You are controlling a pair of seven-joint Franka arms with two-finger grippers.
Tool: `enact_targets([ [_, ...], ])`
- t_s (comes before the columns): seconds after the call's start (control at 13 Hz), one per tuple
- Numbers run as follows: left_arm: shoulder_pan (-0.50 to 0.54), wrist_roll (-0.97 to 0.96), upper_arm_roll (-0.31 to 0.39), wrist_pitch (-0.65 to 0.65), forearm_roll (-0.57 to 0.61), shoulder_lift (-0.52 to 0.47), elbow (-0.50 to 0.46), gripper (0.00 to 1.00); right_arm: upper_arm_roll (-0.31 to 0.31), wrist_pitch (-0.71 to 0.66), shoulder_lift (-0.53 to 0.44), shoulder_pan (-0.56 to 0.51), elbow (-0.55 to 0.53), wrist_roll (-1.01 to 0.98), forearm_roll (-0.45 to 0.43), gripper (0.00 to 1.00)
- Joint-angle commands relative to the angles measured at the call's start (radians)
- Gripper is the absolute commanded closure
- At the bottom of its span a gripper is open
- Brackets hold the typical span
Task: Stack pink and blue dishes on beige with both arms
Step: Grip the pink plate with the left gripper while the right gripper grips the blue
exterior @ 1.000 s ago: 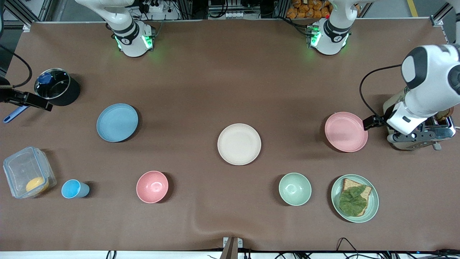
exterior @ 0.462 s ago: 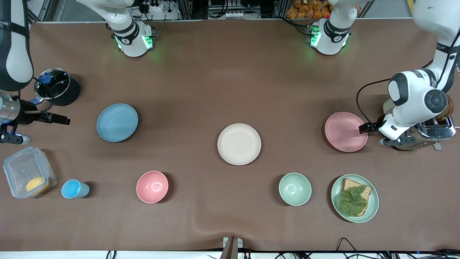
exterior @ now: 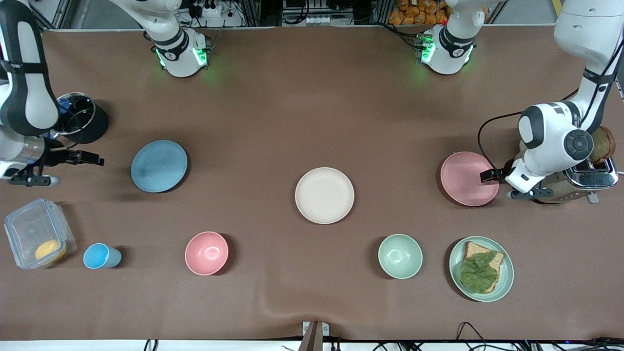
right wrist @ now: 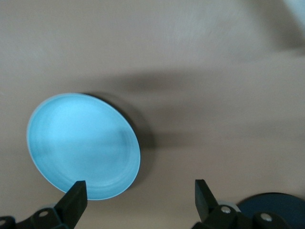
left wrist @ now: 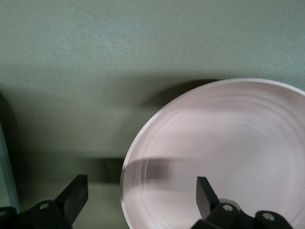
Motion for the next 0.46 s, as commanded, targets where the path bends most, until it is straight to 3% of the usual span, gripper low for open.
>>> enact_targets([
  [0.0,0.013,0.005,-0.007,0.007,0.019,0.022,0.016,0.00,0.014,0.037,0.080,-0.030,-0.030,-0.106,0.089,0.00],
  [0.31,0.015,0.012,-0.007,0.007,0.019,0.028,0.017,0.01,0.016,0.073,0.194,-0.035,-0.026,-0.194,0.176,0.00],
  [0.38,0.015,0.014,-0.007,0.007,0.019,0.028,0.017,0.08,0.019,0.088,0.214,-0.032,-0.024,-0.194,0.186,0.00],
])
